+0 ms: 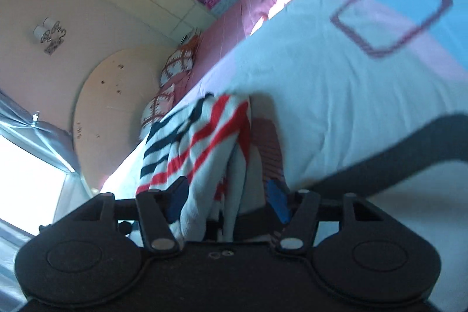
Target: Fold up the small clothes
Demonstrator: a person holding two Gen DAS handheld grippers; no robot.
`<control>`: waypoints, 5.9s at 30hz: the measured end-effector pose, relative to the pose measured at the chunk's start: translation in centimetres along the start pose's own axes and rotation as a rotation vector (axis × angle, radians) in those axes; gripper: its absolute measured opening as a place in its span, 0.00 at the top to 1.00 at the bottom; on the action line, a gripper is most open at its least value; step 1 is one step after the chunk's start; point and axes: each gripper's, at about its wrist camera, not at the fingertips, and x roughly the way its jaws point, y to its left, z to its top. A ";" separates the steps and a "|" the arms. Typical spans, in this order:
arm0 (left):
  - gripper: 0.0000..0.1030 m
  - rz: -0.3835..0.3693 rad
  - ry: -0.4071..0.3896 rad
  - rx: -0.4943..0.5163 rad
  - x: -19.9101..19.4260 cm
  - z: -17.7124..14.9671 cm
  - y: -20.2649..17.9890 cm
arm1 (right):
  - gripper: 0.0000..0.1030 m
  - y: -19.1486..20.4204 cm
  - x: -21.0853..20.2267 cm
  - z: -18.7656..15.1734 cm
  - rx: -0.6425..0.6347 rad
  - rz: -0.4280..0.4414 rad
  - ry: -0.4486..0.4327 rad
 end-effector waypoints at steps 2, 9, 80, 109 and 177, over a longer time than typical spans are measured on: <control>0.27 -0.040 0.000 -0.031 0.3 -0.1 0.6 | 0.41 -0.7 0.9 -0.1 0.011 0.035 0.062; 0.27 -0.092 0.020 -0.029 2.5 0.9 0.6 | 0.43 0.2 4.2 -0.1 0.001 0.108 0.123; 0.40 0.561 -0.345 0.340 -24.8 -13.6 4.7 | 0.91 27.1 13.9 -20.3 -0.820 -0.096 0.185; 0.00 0.671 -0.581 0.340 -42.3 -37.7 -19.7 | 0.26 32.3 -19.5 -37.0 -0.777 -0.223 -0.152; 0.00 0.624 -0.655 0.389 -45.0 -39.7 -23.5 | 0.25 34.9 -23.7 -40.3 -0.846 -0.230 -0.282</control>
